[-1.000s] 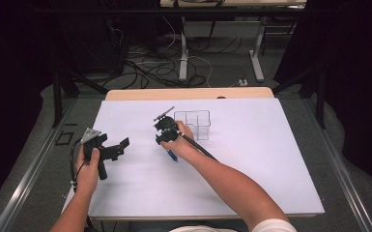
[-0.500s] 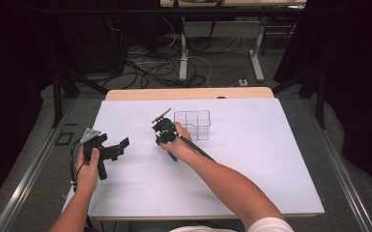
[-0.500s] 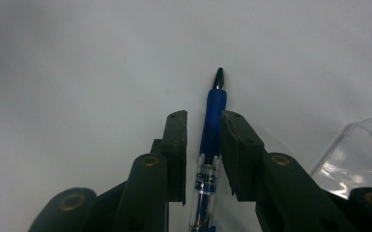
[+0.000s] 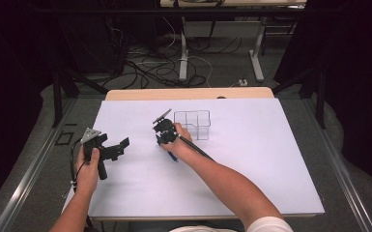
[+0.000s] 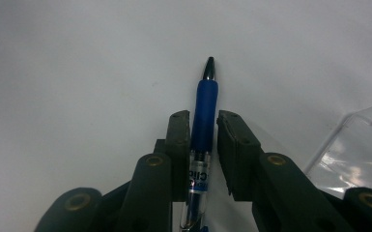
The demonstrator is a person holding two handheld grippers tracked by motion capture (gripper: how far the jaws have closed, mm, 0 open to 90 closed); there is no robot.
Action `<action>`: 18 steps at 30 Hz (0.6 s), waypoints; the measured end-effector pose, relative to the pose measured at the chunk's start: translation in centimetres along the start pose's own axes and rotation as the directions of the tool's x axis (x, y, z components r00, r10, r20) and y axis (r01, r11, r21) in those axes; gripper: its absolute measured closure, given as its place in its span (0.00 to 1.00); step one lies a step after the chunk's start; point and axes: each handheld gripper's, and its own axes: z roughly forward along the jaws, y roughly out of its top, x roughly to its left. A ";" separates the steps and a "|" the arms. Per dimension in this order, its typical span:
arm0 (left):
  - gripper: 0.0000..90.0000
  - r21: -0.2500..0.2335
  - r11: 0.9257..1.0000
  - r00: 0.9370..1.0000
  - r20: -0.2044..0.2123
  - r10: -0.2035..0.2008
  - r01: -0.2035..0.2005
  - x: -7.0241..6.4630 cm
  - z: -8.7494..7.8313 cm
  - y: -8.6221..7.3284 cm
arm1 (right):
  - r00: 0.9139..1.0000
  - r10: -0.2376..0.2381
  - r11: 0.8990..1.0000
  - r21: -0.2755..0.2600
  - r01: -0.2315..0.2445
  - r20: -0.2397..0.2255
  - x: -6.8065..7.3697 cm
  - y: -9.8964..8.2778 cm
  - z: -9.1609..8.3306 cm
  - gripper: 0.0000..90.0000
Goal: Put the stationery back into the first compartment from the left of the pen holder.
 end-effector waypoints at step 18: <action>0.00 -0.004 1.000 1.000 0.000 -0.001 0.001 0.0 0.0 0.0 | 1.000 0.020 1.000 -0.021 -0.021 -0.014 -0.2 -0.1 0.5 0.87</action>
